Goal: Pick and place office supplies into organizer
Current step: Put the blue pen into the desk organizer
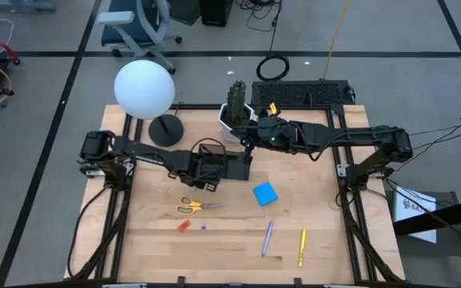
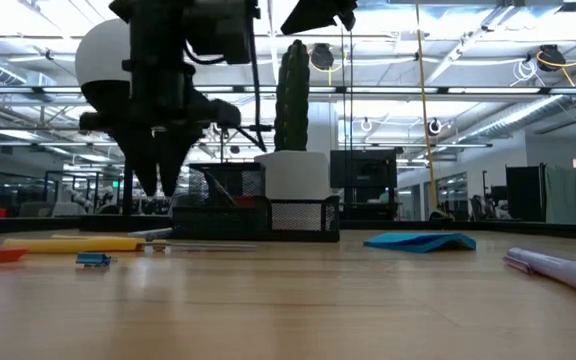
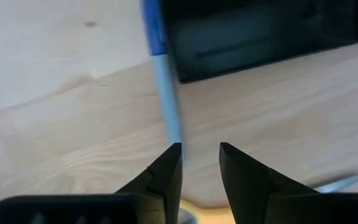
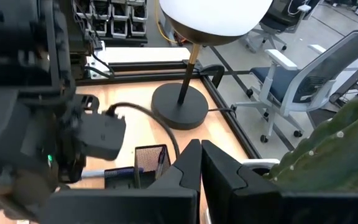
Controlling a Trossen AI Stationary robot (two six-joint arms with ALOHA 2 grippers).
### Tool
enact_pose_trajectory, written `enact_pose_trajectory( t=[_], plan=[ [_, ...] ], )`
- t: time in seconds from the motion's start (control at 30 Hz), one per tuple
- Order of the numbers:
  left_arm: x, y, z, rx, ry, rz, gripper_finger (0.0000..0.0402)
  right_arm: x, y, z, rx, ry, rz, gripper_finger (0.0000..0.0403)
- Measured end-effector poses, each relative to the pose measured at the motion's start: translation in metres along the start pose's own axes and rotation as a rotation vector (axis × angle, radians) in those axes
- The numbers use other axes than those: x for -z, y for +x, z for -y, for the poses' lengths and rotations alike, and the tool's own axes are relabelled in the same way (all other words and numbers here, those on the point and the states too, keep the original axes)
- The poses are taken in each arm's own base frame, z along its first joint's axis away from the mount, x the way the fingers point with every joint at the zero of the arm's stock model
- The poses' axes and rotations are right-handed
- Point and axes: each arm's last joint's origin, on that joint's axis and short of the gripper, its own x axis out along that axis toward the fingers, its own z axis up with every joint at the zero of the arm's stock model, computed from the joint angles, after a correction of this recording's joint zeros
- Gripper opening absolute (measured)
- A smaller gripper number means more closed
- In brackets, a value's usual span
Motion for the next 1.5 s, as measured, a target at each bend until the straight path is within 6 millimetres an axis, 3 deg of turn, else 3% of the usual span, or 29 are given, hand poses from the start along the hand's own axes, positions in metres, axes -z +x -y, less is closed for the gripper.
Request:
enact_pose_trajectory(
  t=[0.3, 1.03, 1.3, 1.5],
  plan=[
    [-0.005, 0.019, 0.0, -0.074, -0.015, -0.045, 0.0113, 0.0, 0.0, 0.0, 0.0, 0.001, 0.003, 0.0004],
    [-0.016, 0.028, -0.005, -0.105, -0.019, -0.07, 0.0113, -0.001, 0.0, 0.0, 0.0, 0.003, 0.007, 0.0004],
    [-0.016, 0.047, -0.001, -0.146, -0.023, -0.113, 0.0113, -0.001, 0.0, 0.0, 0.0, 0.002, 0.006, 0.0004],
    [-0.019, 0.05, 0.002, -0.113, -0.026, -0.116, 0.0113, -0.001, 0.0, 0.0, 0.0, 0.003, 0.007, 0.0004]
  ],
)
